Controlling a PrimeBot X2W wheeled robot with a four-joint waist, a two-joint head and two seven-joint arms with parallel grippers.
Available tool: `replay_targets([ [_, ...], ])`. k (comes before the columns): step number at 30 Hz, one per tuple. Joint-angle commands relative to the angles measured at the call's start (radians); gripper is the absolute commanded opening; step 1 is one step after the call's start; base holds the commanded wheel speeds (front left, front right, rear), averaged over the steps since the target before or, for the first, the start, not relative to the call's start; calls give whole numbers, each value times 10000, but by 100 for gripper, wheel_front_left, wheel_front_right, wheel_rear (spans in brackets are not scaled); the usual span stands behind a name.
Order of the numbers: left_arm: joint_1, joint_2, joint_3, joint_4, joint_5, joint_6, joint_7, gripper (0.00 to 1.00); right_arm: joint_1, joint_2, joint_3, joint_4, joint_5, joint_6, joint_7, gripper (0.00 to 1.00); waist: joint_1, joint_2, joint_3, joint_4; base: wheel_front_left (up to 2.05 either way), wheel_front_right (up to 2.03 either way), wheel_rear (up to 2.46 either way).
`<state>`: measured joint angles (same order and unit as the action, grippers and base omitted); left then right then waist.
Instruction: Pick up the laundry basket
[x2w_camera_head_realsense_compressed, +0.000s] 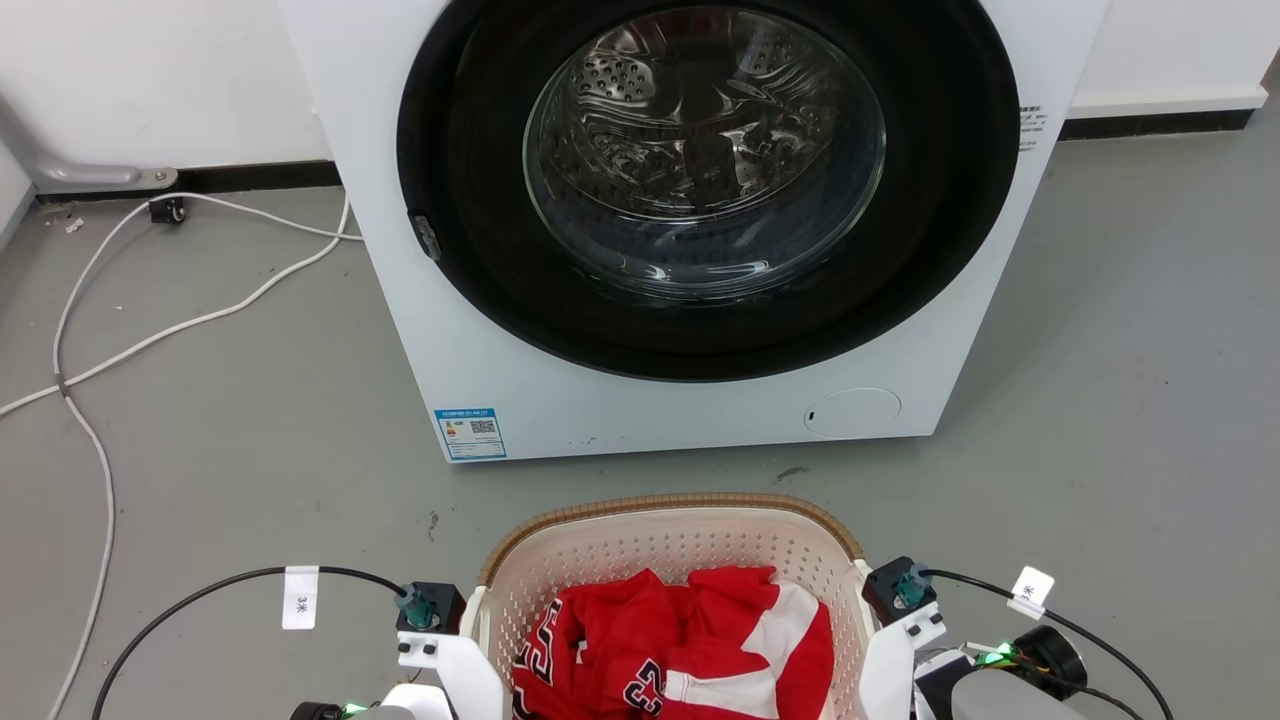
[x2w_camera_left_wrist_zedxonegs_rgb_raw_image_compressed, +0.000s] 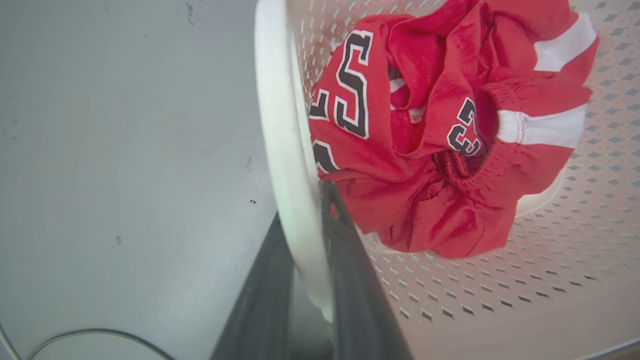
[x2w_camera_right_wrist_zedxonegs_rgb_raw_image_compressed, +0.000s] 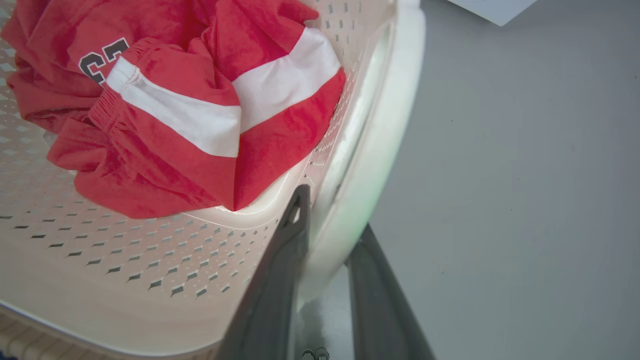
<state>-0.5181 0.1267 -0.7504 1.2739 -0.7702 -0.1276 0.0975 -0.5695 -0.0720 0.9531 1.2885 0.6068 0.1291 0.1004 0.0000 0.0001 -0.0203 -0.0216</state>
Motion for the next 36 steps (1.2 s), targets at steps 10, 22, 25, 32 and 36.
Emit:
replay_targets([
  [10,-235,28,-239,-18,-203,-40,-124,0,-156,-11,260,-14,199,28,-74,0,0,-1,6,1,0,0,0],
  [22,-298,42,-435,16,-417,-40,-180,0,-220,-38,455,-11,393,28,-78,0,0,-1,38,9,0,0,0],
  [25,-299,44,-487,24,-478,-38,-193,0,-217,-45,488,-11,427,28,-53,0,0,-1,47,13,0,0,0],
  [32,-306,59,-620,39,-619,-40,-225,0,-224,-55,575,-10,511,28,-38,0,0,-1,58,5,0,0,0],
  [36,-316,61,-683,45,-667,-38,-252,0,-225,-63,608,-10,557,28,-34,0,0,-1,64,13,0,0,0],
])
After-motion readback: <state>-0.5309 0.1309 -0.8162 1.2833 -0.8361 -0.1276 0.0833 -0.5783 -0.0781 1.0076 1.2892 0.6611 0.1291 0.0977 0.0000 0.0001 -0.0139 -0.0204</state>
